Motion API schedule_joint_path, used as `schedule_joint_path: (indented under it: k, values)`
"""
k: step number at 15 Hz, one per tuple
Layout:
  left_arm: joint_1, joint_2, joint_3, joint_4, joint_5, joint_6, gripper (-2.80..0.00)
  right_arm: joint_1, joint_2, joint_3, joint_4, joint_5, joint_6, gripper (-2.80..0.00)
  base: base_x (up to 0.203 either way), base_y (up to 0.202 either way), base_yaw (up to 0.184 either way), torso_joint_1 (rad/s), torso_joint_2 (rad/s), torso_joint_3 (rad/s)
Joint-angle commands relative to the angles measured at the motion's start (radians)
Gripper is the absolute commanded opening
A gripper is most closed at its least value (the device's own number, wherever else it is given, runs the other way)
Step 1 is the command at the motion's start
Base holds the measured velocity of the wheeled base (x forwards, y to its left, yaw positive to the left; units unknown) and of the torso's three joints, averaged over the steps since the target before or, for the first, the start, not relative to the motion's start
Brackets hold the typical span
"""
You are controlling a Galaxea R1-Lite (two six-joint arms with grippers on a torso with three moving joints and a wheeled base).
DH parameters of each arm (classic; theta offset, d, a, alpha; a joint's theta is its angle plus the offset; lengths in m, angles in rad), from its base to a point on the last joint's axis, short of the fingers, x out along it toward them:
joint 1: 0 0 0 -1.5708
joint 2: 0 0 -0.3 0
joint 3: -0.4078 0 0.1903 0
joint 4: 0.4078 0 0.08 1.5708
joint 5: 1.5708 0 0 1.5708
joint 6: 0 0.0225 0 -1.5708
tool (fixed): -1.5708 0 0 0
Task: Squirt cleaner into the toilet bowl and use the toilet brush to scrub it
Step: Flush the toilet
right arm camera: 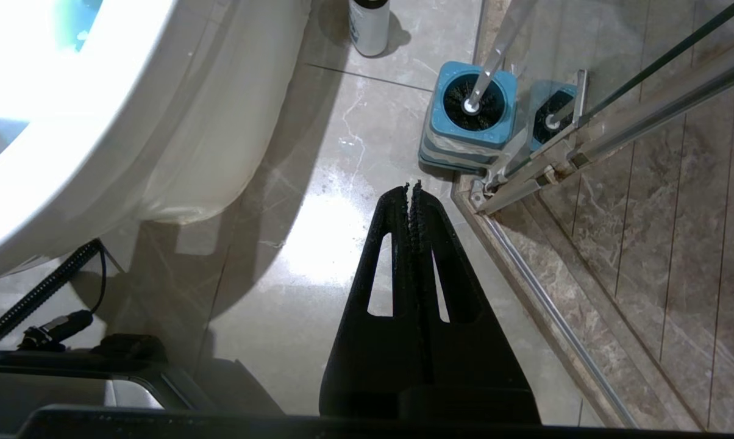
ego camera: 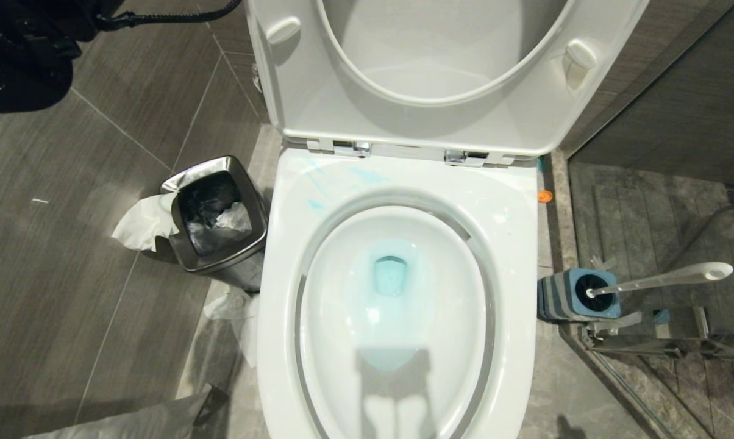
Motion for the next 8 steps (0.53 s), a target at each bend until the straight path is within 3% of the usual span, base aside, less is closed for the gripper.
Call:
schedule_joint_path:
  k: [1,8]
  values:
    - [-0.008,0.034,0.007,0.016,0.020,0.011,-2.80,0.000,0.001,0.000,0.000,0.001,0.000,-2.80,0.000,0.000,0.000,0.000,0.00,0.000]
    - [-0.037,0.088,0.007,0.015,0.042,0.013,-2.80,0.000,0.001,0.000,0.000,0.002,0.000,-2.80,0.000,0.000,0.000,0.000,0.00,0.000]
